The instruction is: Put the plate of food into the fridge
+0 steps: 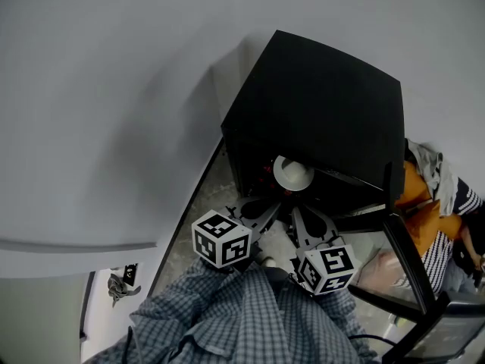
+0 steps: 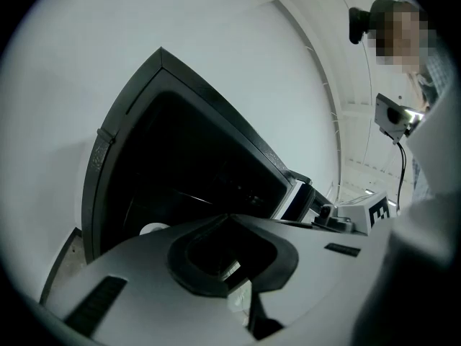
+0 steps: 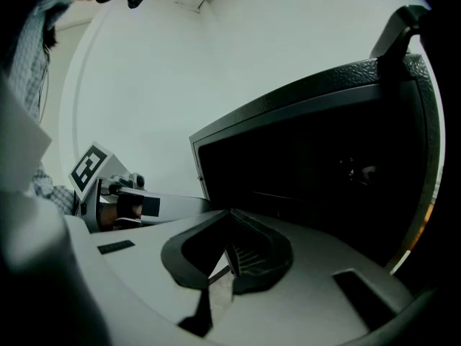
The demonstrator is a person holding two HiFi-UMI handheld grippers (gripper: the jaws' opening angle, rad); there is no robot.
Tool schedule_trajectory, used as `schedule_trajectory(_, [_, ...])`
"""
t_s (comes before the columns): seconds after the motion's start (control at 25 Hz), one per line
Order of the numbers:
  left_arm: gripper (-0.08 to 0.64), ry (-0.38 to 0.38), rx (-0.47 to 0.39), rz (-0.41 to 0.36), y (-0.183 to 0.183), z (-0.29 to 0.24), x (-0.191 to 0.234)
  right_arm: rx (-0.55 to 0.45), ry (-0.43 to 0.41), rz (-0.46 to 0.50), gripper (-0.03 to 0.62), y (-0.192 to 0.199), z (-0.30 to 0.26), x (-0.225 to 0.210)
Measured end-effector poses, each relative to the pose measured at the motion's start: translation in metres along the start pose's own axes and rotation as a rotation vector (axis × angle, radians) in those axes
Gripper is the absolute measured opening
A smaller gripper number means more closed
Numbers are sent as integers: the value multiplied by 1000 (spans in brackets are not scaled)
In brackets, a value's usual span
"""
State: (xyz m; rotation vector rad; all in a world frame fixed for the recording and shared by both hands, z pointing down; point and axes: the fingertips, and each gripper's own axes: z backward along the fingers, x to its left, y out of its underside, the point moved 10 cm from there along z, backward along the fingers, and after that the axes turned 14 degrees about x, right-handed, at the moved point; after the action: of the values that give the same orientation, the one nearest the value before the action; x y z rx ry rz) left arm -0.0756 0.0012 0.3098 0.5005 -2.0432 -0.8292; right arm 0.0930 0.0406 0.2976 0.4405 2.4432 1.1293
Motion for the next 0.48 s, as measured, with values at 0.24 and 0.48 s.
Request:
schedule_trajectory(0.24, [8,-1,15,6,5,-2,0,4,4,6,6,0,2,1])
schedule_trajectory(0.48, [8,2,27,7,6,-3,-1,15,1,8,6,2,2,3])
